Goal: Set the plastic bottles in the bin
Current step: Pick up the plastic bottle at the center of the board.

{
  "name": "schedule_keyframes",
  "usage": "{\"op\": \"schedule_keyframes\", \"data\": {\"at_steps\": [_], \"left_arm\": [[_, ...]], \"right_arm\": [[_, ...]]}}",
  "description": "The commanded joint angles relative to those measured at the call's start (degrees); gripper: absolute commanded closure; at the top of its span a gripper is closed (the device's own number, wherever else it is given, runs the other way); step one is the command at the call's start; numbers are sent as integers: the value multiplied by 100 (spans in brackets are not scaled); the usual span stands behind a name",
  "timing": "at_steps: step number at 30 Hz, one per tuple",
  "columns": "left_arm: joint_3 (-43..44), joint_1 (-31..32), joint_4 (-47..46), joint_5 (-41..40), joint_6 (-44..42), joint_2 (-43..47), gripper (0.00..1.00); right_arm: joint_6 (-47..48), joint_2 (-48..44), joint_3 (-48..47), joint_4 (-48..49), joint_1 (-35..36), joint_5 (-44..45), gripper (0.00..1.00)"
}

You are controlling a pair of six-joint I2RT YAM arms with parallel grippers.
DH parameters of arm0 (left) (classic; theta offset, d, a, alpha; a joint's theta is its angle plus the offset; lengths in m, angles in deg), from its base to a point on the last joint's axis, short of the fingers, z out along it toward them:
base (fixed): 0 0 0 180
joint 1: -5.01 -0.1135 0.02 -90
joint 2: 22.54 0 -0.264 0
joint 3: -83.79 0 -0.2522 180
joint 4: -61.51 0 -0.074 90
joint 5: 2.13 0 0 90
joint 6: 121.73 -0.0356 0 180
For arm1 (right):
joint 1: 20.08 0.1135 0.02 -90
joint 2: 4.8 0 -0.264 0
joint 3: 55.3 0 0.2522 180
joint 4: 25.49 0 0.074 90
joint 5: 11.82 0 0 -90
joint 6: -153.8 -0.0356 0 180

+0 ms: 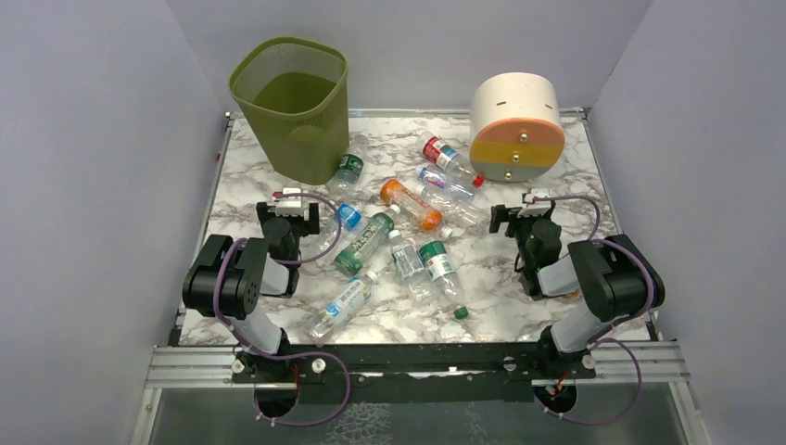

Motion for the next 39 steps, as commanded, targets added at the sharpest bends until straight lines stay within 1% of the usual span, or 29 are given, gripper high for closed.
{"op": "schedule_keyframes", "data": {"at_steps": [1, 25, 28, 32, 34, 36, 39], "left_arm": [[24, -27, -150, 145, 62, -3, 1], [14, -27, -168, 141, 66, -3, 1], [-17, -27, -210, 145, 86, 38, 1], [-76, -10, 204, 95, 122, 667, 1], [-66, -18, 565, -67, 227, 991, 1], [-42, -15, 848, 2, 322, 1254, 1], [76, -18, 1601, 139, 540, 1780, 1]], "right_arm": [[37, 46, -37, 110, -14, -134, 1], [35, 33, -1, 171, -14, -119, 1], [105, -26, 18, 172, -14, -237, 1], [186, -458, -11, -231, -14, -410, 1], [182, -726, -70, -608, -14, -487, 1], [172, -1007, -93, -970, -16, -635, 1], [83, -1512, -62, -1430, -14, -939, 0]]}}
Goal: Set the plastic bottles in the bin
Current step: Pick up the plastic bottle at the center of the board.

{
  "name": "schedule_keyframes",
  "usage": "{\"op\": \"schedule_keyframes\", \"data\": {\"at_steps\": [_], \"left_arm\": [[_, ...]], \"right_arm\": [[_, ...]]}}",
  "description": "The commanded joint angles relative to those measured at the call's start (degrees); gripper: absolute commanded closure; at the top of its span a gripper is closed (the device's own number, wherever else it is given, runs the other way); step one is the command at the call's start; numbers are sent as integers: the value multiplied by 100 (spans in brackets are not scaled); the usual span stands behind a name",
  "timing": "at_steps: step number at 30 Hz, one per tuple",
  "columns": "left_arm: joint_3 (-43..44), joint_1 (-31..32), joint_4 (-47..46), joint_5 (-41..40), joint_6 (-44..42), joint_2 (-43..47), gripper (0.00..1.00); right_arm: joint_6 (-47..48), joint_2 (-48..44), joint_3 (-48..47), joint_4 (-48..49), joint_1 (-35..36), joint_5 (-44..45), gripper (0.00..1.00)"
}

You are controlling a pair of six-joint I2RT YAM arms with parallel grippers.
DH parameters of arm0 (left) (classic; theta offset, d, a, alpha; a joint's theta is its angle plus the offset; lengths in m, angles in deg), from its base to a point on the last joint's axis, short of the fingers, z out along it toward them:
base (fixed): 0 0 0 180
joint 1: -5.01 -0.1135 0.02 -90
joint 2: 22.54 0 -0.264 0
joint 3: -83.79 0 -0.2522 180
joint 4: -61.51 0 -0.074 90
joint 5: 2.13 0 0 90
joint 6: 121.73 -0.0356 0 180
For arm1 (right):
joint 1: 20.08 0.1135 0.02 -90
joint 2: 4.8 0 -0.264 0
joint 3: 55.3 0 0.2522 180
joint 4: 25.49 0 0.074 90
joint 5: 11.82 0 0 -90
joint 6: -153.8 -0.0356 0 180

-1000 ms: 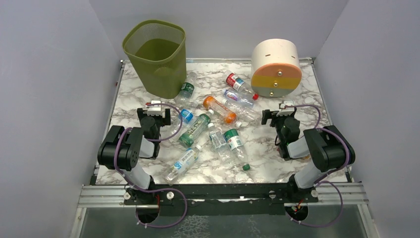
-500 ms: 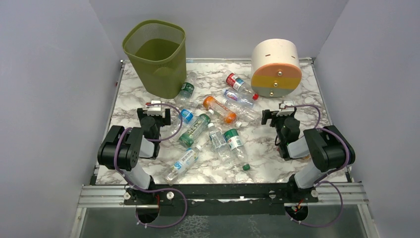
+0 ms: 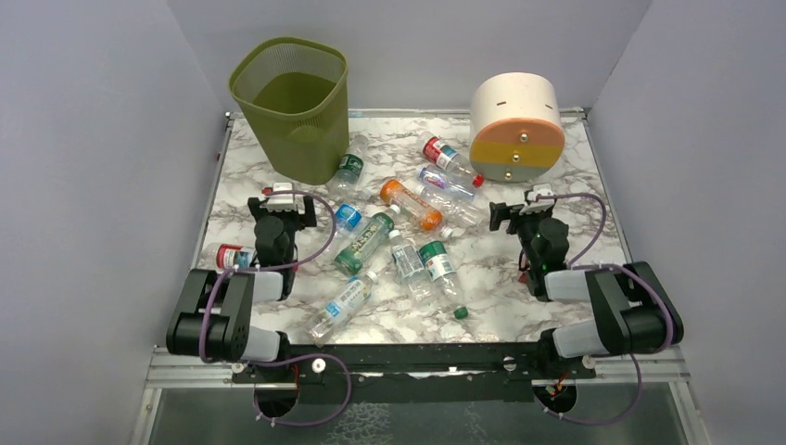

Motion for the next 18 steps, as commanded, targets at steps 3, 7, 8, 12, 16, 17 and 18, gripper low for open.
{"op": "schedule_keyframes", "data": {"at_steps": [3, 7, 8, 12, 16, 17, 18], "left_arm": [[152, -14, 1475, 259, 479, 1234, 1], [186, -18, 2014, 449, 773, 2257, 1], [181, -18, 2079, 535, 896, 2500, 1], [252, -17, 2351, 1022, 1252, 3278, 1], [494, -16, 2757, 1451, 1592, 3897, 1], [576, -16, 2908, 1532, 1684, 4023, 1], [670, -9, 3059, 1601, 1822, 4147, 1]], "right_arm": [[-75, -1199, -16, -1194, -11, -813, 1], [-205, -2271, -171, -2220, -11, -1136, 0], [-297, -2513, -246, -2464, -11, -1222, 1], [-682, -3322, -535, -3027, -11, -1598, 1], [-1147, -3718, -1025, -3686, -11, -1770, 1], [-1234, -3759, -1194, -3906, -11, -1845, 1], [-1336, -3789, -1376, -4146, -11, -1885, 0]]}}
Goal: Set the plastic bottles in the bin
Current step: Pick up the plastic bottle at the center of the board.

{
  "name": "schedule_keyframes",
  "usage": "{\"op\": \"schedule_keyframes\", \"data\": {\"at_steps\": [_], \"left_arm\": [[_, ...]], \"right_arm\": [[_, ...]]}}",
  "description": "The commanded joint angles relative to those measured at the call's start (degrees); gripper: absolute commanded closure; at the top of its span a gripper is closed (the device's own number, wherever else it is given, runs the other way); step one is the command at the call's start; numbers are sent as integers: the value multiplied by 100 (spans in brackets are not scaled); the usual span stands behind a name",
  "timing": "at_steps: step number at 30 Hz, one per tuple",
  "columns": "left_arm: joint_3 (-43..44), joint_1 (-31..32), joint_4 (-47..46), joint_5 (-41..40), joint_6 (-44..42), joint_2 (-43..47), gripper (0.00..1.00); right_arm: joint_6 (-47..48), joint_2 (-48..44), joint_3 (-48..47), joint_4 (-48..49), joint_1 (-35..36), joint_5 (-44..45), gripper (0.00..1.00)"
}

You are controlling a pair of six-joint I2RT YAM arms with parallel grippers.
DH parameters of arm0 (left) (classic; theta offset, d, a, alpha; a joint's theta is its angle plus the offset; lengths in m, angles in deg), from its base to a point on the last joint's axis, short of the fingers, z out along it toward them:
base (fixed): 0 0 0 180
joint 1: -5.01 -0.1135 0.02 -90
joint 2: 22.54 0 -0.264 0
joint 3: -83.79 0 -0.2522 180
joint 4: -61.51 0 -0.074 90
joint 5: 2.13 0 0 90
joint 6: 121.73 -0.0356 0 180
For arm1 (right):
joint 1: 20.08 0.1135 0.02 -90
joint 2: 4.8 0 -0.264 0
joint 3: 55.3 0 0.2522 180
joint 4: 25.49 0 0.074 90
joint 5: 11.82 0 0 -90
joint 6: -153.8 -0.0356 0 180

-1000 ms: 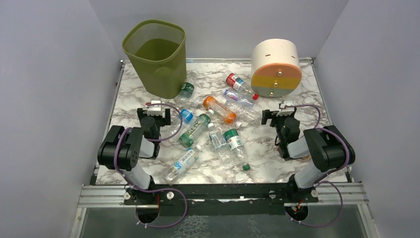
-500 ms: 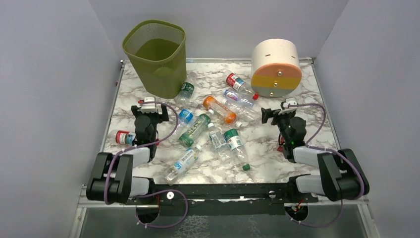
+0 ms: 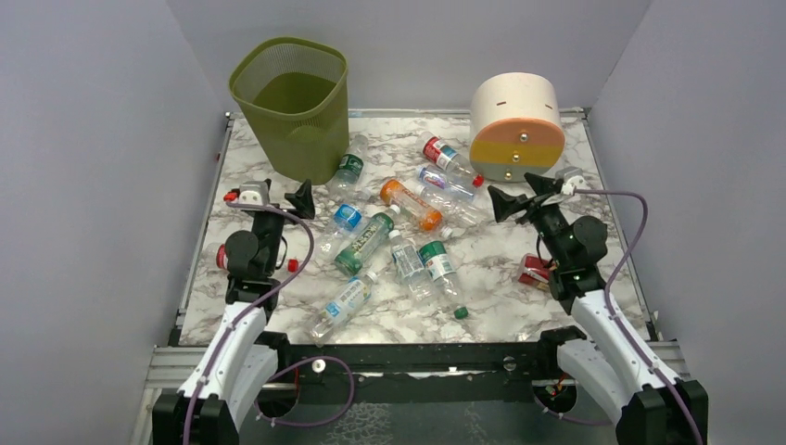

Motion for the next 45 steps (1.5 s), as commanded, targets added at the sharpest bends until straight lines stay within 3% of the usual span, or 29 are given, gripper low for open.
{"op": "schedule_keyframes", "data": {"at_steps": [1, 5, 8, 13, 18, 21, 26, 33, 36, 40, 45], "left_arm": [[493, -16, 801, 687, 740, 561, 1], [1086, -16, 1767, 706, 1882, 851, 1], [1859, -13, 3429, 586, 2639, 824, 1], [2386, -17, 4238, 2163, 2836, 582, 1], [2258, -18, 4206, 3161, 2793, 878, 1], [2116, -15, 4037, 3527, 3257, 799, 1], [1591, -10, 2615, 4520, 4213, 250, 1], [1564, -3, 1806, 4705, 4805, -65, 1], [1807, 2, 2268, 4332, 4860, 63, 1], [2284, 36, 2621, 4659, 4798, -494, 1], [2427, 829, 2652, 4193, 4321, -966, 1]], "right_arm": [[-703, -199, -747, -1289, -14, -425, 0], [-1246, -180, -1605, -2348, -14, -417, 1], [-1417, -116, -2280, -3417, -14, -508, 1], [-1632, -32, -3130, -4613, -18, -734, 1], [-1317, -114, -3335, -5072, -14, -1154, 1], [-1529, -163, -3175, -5120, -16, -1112, 1], [-2027, -13, -3027, -5192, -18, -1128, 1], [-2236, 538, -2794, -4872, -14, -1910, 0], [-2163, 746, -2746, -4934, -14, -1962, 1], [-2058, 996, -2732, -5011, -14, -1797, 1], [-2025, 1269, -2733, -4974, -14, -1798, 1]]}}
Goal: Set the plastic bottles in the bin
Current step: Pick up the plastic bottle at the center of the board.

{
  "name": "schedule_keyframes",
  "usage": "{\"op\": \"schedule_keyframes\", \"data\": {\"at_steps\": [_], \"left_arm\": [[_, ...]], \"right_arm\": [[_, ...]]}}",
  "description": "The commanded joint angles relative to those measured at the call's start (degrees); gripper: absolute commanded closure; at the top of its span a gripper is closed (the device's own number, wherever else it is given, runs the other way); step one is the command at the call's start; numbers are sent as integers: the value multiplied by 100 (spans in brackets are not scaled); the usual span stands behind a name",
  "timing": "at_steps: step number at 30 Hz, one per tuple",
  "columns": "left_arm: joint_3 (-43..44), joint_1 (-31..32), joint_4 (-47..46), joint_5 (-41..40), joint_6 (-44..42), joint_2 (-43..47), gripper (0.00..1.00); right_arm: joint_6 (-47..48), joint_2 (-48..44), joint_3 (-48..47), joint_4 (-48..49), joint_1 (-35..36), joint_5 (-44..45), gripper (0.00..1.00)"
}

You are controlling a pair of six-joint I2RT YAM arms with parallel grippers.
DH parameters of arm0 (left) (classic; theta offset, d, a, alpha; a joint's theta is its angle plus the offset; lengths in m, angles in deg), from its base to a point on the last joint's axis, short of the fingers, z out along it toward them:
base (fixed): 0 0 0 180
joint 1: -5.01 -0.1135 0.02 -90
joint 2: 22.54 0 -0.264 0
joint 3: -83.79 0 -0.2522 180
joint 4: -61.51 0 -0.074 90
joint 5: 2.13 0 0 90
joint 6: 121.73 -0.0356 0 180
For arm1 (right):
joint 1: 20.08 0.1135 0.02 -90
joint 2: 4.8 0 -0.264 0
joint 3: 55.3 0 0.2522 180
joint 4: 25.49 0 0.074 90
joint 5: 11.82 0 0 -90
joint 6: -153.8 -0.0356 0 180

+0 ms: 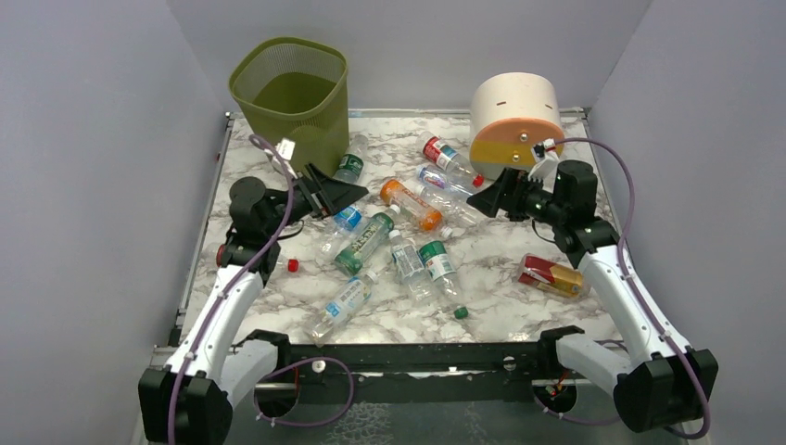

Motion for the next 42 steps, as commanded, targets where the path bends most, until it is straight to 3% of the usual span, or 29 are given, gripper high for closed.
{"op": "schedule_keyframes", "data": {"at_steps": [1, 7, 12, 18, 29, 42], "left_arm": [[190, 955, 229, -478, -528, -392, 1], [987, 2734, 2025, -2449, -1283, -1554, 1], [1082, 3204, 2413, -3036, -1117, -2066, 1], [735, 3738, 2540, -3953, -121, -2186, 1], [1015, 4114, 3516, -4646, 930, -3243, 1], [1363, 4146, 3634, -5087, 761, -3829, 1]], "right_arm": [[102, 181, 28, 42, -14, -109, 1], [270, 345, -200, -270, -15, 300, 1], [340, 444, -346, -455, -14, 422, 1], [328, 365, -204, -381, -14, 358, 1], [341, 483, -226, -371, -14, 319, 1], [313, 477, -102, -293, -14, 291, 0]]}}
